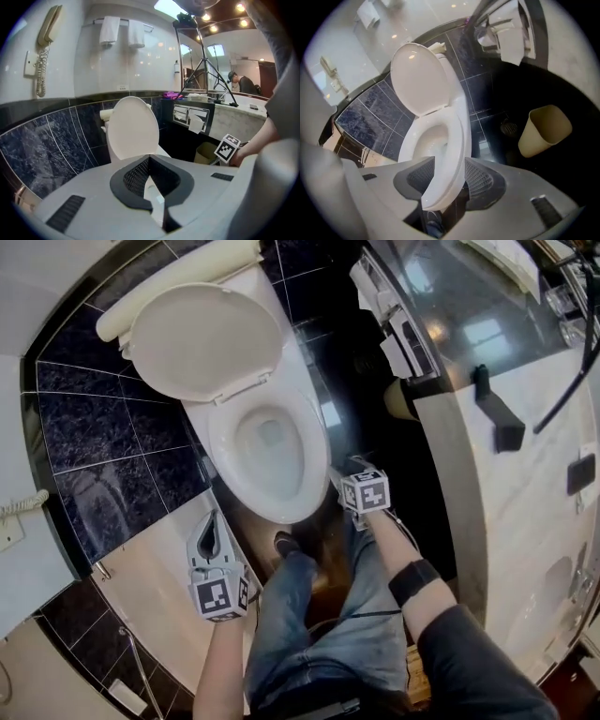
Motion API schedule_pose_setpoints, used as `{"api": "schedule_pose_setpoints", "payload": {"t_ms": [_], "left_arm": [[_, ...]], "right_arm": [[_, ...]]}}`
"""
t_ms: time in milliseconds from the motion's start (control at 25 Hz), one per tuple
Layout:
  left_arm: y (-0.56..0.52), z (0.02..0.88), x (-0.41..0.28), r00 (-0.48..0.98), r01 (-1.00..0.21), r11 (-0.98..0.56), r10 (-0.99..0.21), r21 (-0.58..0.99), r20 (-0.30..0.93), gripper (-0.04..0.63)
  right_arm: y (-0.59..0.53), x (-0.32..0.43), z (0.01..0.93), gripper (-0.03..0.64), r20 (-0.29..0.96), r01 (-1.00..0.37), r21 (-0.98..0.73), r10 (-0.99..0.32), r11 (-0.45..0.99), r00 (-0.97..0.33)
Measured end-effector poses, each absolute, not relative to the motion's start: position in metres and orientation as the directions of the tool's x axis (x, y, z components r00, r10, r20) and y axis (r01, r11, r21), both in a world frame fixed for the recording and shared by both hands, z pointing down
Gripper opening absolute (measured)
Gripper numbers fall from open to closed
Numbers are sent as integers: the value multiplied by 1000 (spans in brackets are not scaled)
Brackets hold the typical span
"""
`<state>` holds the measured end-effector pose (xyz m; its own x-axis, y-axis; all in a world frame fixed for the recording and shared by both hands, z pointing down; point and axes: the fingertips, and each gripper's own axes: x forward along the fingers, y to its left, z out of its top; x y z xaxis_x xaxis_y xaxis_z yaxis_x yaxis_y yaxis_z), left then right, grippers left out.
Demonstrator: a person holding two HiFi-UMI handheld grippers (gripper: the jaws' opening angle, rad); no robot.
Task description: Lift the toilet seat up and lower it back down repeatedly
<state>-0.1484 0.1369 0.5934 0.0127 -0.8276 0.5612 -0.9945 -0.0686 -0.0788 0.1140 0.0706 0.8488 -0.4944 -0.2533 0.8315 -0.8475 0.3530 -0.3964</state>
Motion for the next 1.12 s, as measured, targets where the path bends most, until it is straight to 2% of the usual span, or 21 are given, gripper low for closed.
{"api": "schedule_pose_setpoints", "payload": {"t_ms": [280,560,680,1120], "left_arm": [[136,633,-145,19,-992,-89,-813,-91,581,0],[134,655,-142,18,-992,-90,-804,-91,594,0],[139,663,-143,10,-992,-83,-797,-92,604,0],[147,685,-134,22,-995,-82,-767,-64,641,0]], "right_arm": [[63,107,910,220,776,-820,-540,-265,187,-572],[58,86,934,175,721,-760,-640,-253,113,-645],[60,78,943,131,701,-736,-672,-248,87,-669],[59,80,944,129,675,-696,-718,-238,7,-699]]}}
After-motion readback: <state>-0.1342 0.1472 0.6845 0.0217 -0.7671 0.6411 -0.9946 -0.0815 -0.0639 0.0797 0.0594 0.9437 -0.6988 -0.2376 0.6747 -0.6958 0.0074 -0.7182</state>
